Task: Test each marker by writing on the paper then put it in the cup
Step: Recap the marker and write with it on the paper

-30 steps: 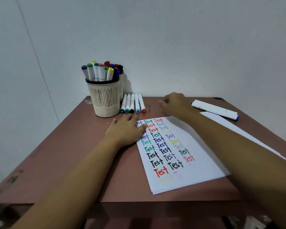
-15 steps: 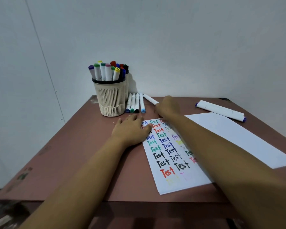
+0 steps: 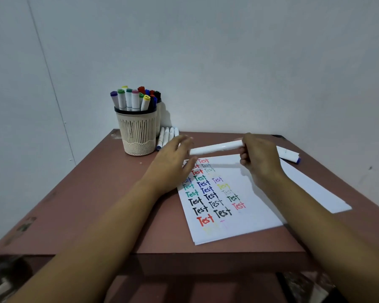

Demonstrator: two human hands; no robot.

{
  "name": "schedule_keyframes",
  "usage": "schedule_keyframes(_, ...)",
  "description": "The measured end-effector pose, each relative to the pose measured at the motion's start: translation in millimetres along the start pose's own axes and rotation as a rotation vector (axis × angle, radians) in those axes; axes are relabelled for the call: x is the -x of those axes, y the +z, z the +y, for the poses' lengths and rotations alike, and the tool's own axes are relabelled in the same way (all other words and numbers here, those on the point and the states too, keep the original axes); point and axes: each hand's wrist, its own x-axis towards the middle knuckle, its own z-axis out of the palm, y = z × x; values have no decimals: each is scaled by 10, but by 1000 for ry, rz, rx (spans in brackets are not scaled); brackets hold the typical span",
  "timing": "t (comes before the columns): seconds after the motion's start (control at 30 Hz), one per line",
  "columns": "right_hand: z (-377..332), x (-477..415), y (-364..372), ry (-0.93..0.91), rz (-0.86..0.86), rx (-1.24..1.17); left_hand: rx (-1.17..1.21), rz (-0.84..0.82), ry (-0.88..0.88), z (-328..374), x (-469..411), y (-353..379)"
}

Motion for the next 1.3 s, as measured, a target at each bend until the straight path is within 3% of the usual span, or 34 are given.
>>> schedule_keyframes(0.1, 59, 96, -30, 114, 17, -242, -9, -96, 36, 97, 10, -33)
schedule_keyframes(0.2, 65, 146, -6, 225, -127, -522, 19, -161, 3, 163, 20, -56)
schedule_keyframes(0.33, 174, 202, 57, 112, -453, -180, -21, -106, 34, 204, 36, -50)
schedule_keyframes(0.4, 219, 202, 80, 62, -508, -118, -20, -88, 55, 216, 38, -50)
schedule_keyframes(0.73, 237, 173, 81, -7, -545, -201, 86, -28, -13, 183, 37, -23)
schedule_keyframes(0.83, 192, 183, 81, 22, -452, -215, 130, -45, -95, 205, 16, -27)
schedule_keyframes(0.97, 113, 169, 7, 185, -219, -505, 318, -3, -234, 190, -9, -46)
schedule_keyframes(1.07, 111, 200, -52, 256, -237, -639, 400, 40, -338, 141, -18, -31)
schedule_keyframes(1.2, 94, 255, -75, 213, -323, -572, 343, 2, -369, 102, -14, -23)
schedule_keyframes(1.3, 26, 296, -107, 88, -308, -328, 259, -91, -378, 65, -15, -4)
